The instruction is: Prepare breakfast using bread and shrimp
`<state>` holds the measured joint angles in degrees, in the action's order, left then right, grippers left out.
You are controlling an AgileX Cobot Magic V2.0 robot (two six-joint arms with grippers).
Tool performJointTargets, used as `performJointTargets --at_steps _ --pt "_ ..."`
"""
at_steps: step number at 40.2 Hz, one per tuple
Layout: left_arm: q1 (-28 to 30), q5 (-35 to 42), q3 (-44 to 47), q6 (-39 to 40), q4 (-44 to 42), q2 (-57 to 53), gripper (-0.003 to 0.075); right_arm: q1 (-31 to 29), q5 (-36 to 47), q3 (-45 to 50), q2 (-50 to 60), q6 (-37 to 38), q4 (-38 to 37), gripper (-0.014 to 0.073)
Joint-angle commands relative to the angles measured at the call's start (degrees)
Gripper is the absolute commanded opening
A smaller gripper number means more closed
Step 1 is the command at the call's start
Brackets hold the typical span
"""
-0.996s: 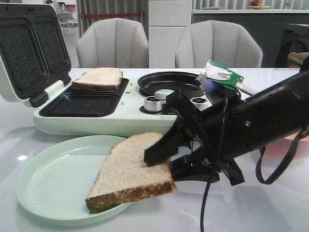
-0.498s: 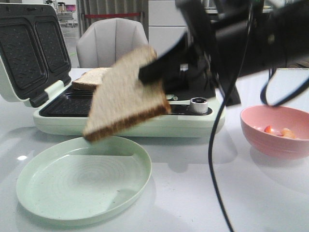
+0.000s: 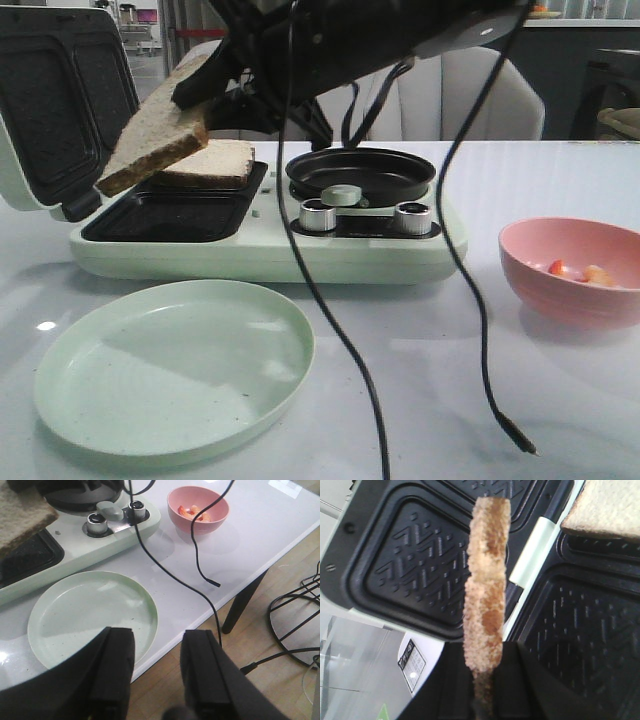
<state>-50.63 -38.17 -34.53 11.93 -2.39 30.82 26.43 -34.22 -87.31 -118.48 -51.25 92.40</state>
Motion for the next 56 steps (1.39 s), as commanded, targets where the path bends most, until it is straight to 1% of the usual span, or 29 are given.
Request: performJointTargets --at_steps 1,3,4,5,7,9,11,12,17,20,23,26,30,33,37,42,43,48,53,56 --pt "-0.49 4.81 -1.57 0.0 -0.12 0.09 0.0309 0.33 -1.08 -5.39 -0.28 2.96 2.42 0.0086" --pt "-0.49 4.81 -1.57 0.0 -0.12 0.09 0.0309 0.33 -0.96 -6.38 -1.99 3.44 2.35 0.0092" --pt "-0.49 4.81 -1.57 0.0 -0.12 0.09 0.0309 0.33 -1.01 -6.45 -2.27 3.44 2.05 0.0108" --pt "-0.49 4.69 -1.57 0.0 -0.12 0.09 0.0309 0.33 -1.01 -6.45 -2.26 3.44 1.08 0.015" --pt "-0.49 4.57 -1.57 0.0 -0.12 0.09 0.0309 0.33 -1.01 -6.49 -2.21 3.44 -0.74 0.0268" --pt "-0.49 4.57 -1.57 0.0 -0.12 0.09 0.0309 0.33 -1.01 -6.49 -2.21 3.44 -1.72 0.0434" --pt "-0.49 4.57 -1.57 0.0 -0.12 0.09 0.0309 0.33 -1.17 -6.49 -2.09 3.44 -2.6 0.0534" --pt "-0.49 4.57 -1.57 0.0 -0.12 0.09 0.0309 0.14 -1.17 -6.49 -1.93 3.44 -3.43 0.0549" --pt "-0.49 4.57 -1.57 0.0 -0.12 0.09 0.0309 -1.12 -0.94 -6.49 1.12 4.17 -10.71 0.0547" --pt "-0.49 4.57 -1.57 0.0 -0.22 0.09 0.0309 -2.09 -0.67 -6.49 3.62 7.23 -16.45 0.0547" --pt "-0.49 4.57 -1.57 0.0 -1.34 0.09 0.0309 -3.46 -0.87 -6.49 6.04 13.43 -25.53 0.0547" --pt "-0.49 4.57 -1.57 0.0 -2.38 0.09 0.0309 -4.58 -1.62 -6.49 8.77 20.57 -36.8 0.0547" --pt "-0.49 4.57 -1.57 0.0 -2.79 0.09 0.0309 -5.76 -5.54 -6.49 13.0 29.56 -51.14 0.0547" --pt "-0.49 4.57 -1.57 0.0 -2.79 0.09 0.0309 -5.82 -8.75 -6.49 16.84 32.37 -58.48 0.0547" --pt "-0.49 4.57 -1.57 0.0 -2.92 0.09 0.0309 -4.69 -11.58 -4.48 24.84 32.86 -64.1 0.0547" --pt "-0.49 4.57 -1.57 0.0 -2.93 0.09 0.0309 -1.43 -11.48 4.0 37.99 32.93 -71.18 0.0547" --pt "-0.49 4.57 -1.57 0.0 -3.1 0.09 0.0309 -1.22 -11.48 4.8 39.01 33.26 -72.11 0.0547" --pt "-0.49 4.78 -1.57 0.0 -3.2 0.09 0.0309 -1.09 -12.09 12.88 48.39 39.16 -78.77 0.0547" --pt "-0.49 4.78 -1.57 0.0 -3.2 0.09 0.0309 -1.09 -13.42 20.04 55.96 48.09 -85.96 0.0547" --pt "-0.49 4.78 -1.57 0.0 -3.2 0.09 0.0309 -1.09 -14.37 23.94 60.72 51.25 -88.48 0.0547"
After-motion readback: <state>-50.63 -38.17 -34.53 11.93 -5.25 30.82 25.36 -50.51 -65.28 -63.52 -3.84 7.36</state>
